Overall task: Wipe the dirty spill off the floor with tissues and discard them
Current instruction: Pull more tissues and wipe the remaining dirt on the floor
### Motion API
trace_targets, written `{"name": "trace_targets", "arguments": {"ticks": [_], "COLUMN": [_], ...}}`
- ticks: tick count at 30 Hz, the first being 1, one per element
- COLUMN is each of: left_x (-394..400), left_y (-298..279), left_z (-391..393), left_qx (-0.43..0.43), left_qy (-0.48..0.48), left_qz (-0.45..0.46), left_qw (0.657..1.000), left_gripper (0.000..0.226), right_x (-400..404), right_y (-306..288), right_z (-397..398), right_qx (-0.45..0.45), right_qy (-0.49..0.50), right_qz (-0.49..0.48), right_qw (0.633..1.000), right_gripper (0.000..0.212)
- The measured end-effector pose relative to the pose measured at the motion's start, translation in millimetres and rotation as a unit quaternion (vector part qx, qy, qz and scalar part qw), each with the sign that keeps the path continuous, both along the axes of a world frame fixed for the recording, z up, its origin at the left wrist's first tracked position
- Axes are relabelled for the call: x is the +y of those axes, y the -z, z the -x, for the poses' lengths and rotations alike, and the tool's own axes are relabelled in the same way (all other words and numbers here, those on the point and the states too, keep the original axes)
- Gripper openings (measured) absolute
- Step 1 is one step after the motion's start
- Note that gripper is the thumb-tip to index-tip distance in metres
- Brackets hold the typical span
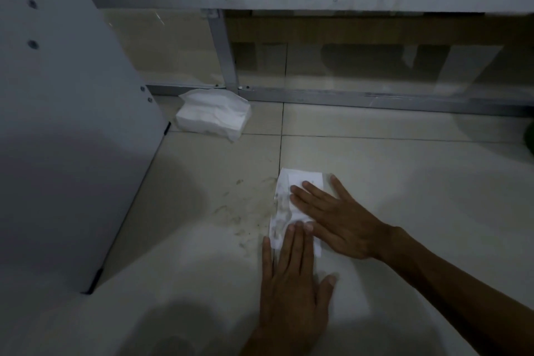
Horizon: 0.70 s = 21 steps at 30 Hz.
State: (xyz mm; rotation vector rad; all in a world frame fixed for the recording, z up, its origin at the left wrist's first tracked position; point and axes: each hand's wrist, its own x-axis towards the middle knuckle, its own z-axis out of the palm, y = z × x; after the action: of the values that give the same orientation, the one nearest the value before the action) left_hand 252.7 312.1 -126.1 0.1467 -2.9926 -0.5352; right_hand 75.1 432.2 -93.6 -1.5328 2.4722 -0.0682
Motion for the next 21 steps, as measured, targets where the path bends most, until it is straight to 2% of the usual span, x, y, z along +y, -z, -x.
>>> {"name": "trace_targets", "arguments": {"ticks": [5,8,10,11,14,18,21], "left_x": [1.7,4.2,7.2,8.6,5.1,-11.0,-23.4], "left_y": [0.6,-2.7,-6.7,-8.7,-19.1,-27.7,-23.0], "left_z": [-0.2,0.8,1.2,1.4,8.9,25.3,24.4], "left_qx": [-0.003,-0.013,-0.011,-0.004,0.02,-0.003,-0.032], "left_qy": [0.001,-0.009,-0.017,-0.017,-0.014,0.015,0.041], "left_qz": [-0.007,-0.005,-0.014,-0.021,-0.016,0.032,0.038], "left_qw": [1.0,1.0,1.0,1.0,1.0,0.999,0.998], "left_gripper": [0.083,0.083,0.08,0.077,0.072,0.067,0.068], "right_x": [-3.5,-4.4,-0.3,3.2,14.2,22.4,21.4], "right_y": [0.3,-7.2,-13.7,-15.7,-16.8,-7.4,2.6], "right_z": [-2.9,2.8,5.2,4.1,-7.1,-28.2,-39.4], "right_qx": [0.006,-0.098,-0.181,-0.187,-0.152,-0.078,-0.025], "right_qy": [0.009,0.035,0.087,0.109,0.115,0.052,0.046], "right_qz": [-0.022,0.006,0.086,0.121,0.146,0.063,0.031], "right_qw": [1.0,0.995,0.976,0.969,0.971,0.994,0.998], "right_gripper": [0.076,0.066,0.057,0.057,0.06,0.068,0.068]}}
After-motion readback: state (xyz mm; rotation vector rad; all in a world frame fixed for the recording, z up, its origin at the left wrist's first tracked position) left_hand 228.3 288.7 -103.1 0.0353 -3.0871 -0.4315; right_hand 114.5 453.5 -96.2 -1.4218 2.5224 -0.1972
